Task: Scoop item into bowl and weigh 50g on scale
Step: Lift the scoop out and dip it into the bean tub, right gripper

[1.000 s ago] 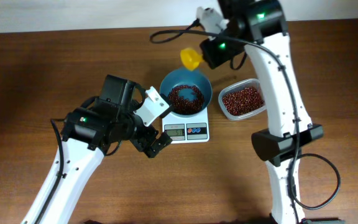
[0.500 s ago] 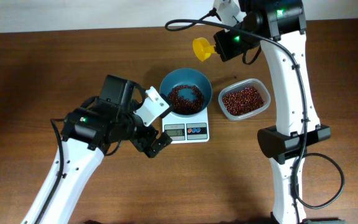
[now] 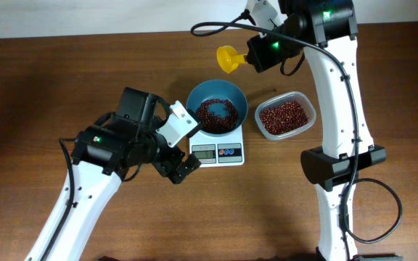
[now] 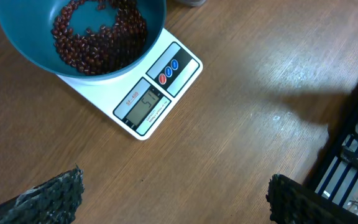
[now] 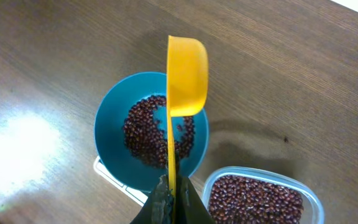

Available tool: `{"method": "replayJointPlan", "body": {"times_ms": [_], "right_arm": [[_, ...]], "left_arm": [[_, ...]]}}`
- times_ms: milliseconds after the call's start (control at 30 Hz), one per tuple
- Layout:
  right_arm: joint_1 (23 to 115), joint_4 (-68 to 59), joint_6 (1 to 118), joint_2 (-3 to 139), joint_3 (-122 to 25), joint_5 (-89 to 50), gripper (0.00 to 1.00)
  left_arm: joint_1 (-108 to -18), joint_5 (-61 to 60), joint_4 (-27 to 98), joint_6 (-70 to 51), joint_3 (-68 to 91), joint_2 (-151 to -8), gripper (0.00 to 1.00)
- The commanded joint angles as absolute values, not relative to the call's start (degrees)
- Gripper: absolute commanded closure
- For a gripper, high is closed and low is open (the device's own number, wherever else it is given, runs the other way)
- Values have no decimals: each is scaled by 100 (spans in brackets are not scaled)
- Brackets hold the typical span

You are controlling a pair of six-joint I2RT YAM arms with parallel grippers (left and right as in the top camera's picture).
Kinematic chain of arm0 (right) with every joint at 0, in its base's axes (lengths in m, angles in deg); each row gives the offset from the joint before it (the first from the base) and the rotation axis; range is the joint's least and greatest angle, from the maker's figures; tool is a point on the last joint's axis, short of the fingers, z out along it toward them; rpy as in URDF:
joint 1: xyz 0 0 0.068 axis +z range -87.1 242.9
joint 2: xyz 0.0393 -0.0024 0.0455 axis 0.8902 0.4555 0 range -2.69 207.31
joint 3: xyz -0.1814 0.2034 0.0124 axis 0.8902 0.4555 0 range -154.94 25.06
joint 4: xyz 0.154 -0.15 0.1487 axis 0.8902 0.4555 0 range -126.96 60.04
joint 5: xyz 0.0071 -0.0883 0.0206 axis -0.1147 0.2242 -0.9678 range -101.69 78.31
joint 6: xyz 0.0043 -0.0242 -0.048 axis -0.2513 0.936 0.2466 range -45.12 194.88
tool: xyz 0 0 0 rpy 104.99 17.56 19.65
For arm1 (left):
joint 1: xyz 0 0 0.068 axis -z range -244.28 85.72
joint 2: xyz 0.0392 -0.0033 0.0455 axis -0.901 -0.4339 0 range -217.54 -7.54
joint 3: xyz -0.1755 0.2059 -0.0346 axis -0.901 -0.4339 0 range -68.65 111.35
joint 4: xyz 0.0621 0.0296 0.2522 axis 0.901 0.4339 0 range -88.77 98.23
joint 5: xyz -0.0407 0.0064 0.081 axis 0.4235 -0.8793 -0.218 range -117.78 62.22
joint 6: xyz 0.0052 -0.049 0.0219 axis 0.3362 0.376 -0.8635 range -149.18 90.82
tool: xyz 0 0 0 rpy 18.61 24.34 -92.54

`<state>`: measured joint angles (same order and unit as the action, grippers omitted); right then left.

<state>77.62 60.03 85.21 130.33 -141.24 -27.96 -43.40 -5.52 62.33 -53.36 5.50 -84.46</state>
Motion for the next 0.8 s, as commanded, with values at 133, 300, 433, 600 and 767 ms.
{"method": "replayJointPlan", "body": {"times_ms": [133, 300, 433, 600, 767], "right_arm": [[7566, 6040, 7688, 12407, -14220, -1552, 96], [7404, 6040, 7666, 11865, -13468, -1465, 96], [7290, 6038, 7469, 11133, -11752, -1312, 96], [7118, 6038, 7122, 10195, -10072, -1246, 96], [7102, 5950, 6836, 9883, -8922, -1083, 96]], "left_arm": [[-4327, -477, 6244, -5279, 631, -8433, 1], [-4327, -477, 6244, -5282, 631, -8433, 1], [-4327, -475, 6244, -5282, 631, -8433, 1], [-4329, -477, 6244, -5282, 631, -8433, 1], [-4329, -477, 6244, -5279, 631, -8433, 1]]}}
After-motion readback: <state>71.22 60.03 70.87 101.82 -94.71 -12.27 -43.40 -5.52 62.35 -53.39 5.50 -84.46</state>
